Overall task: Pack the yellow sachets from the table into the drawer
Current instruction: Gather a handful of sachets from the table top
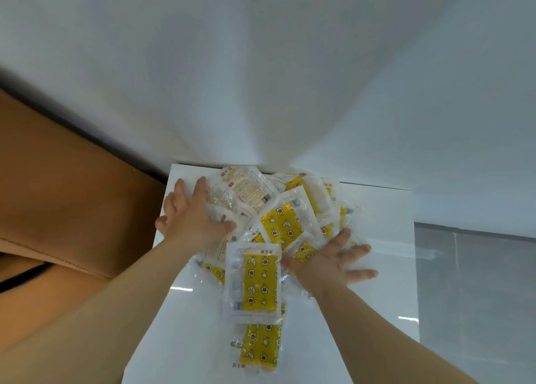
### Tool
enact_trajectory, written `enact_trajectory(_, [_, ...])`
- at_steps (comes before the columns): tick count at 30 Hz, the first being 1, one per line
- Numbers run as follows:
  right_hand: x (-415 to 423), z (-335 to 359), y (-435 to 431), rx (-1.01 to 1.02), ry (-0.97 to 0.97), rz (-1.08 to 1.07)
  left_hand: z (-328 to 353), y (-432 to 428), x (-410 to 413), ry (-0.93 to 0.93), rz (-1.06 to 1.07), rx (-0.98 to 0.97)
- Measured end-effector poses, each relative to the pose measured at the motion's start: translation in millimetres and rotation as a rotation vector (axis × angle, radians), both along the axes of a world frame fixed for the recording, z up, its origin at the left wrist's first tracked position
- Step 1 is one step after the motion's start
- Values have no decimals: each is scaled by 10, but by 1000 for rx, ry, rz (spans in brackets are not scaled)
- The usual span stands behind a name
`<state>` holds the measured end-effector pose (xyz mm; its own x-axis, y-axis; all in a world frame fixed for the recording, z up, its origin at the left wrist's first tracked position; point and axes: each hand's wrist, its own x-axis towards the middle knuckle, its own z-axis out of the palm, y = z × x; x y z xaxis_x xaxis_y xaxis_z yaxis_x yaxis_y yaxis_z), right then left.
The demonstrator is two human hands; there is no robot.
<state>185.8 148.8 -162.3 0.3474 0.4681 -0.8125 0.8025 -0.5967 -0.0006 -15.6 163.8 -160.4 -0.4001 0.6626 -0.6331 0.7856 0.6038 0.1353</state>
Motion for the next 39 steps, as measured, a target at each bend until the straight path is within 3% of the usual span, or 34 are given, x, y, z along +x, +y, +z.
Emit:
enact_trajectory(8, [-6,21,-19,19,20,-19,-10,130,112,-73,-49,65])
enact_trajectory(12, [-9,11,-25,34,11,-2,-50,53,79,-317,204,195])
enact_trajectory(15, [-7,25,-36,54,12,2,92,-58,112,-323,274,321])
enact_trajectory(22, [45,92,-95,130,52,-28,351,-506,349,-109,-86,788])
enact_trajectory(27, [178,77,-250,176,128,-48,-102,-995,564,69,-604,555])
enact_trajectory(34, [288,25,-497,316,-93,201,-207,-1101,551,147,-664,419])
enact_trajectory(39, [376,65,-645,379,-145,376,-133,-1157,610,123,-542,498])
